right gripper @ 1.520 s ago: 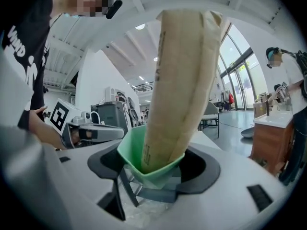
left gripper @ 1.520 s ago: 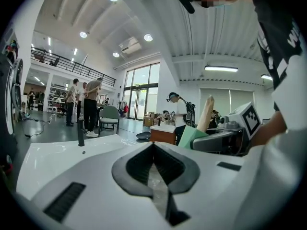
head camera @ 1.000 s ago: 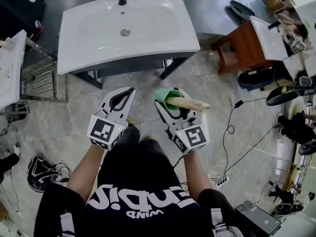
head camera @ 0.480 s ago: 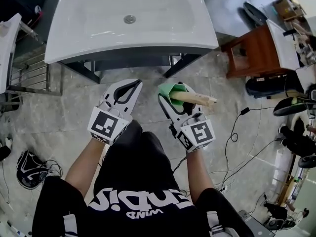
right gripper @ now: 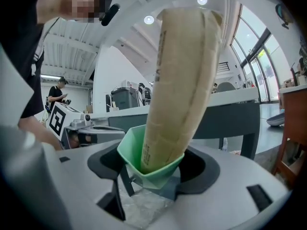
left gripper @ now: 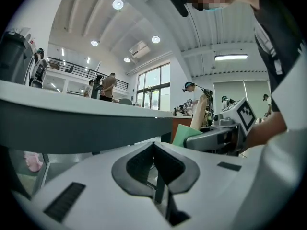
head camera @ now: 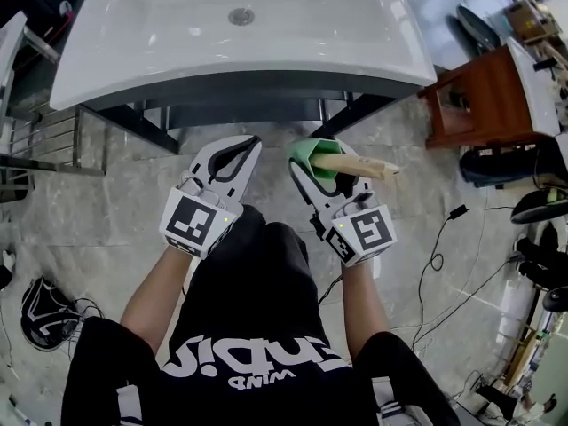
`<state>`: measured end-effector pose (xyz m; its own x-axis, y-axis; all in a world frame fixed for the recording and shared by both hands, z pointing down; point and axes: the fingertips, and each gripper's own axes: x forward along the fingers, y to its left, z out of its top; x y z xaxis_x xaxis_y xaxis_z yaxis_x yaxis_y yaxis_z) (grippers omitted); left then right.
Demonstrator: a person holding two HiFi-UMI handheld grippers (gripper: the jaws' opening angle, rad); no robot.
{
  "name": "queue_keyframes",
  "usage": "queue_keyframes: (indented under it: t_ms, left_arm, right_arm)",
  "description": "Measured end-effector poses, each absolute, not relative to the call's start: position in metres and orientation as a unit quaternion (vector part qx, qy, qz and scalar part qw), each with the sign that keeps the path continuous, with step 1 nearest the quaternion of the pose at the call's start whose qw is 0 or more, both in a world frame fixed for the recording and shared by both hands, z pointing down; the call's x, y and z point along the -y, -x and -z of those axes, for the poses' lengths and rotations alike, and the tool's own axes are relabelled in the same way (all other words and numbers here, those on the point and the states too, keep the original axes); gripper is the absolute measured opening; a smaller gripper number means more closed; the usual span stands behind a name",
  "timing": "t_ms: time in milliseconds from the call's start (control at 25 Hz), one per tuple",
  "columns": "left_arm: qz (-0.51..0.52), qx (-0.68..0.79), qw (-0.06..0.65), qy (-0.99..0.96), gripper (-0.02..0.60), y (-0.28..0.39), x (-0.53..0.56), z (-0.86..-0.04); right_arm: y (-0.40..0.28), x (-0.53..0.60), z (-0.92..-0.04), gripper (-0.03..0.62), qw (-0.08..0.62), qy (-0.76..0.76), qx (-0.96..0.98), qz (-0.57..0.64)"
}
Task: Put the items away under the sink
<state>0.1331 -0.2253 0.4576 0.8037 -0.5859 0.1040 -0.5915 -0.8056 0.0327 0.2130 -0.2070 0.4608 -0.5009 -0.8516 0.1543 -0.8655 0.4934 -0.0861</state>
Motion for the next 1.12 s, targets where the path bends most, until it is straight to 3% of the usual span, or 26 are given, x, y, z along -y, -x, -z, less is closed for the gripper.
queue_keyframes:
  t_ms: [480, 1120]
  left_arm:
    - [-0.03, 0.311, 0.008, -0.95, 0.019, -0.124, 0.241, -0.565]
    - [-0.009, 0.321, -0.012, -0.947, 0.019, -0.112, 0.246, -0.605]
  right_arm:
    - [-0.199, 0.226, -0.56, 0.333, 0.03, -0.48, 0.876, -0.04]
    - [-0.181, 0.246, -0.611, 0.334, 0.044, -0.469, 0.882, -0.02]
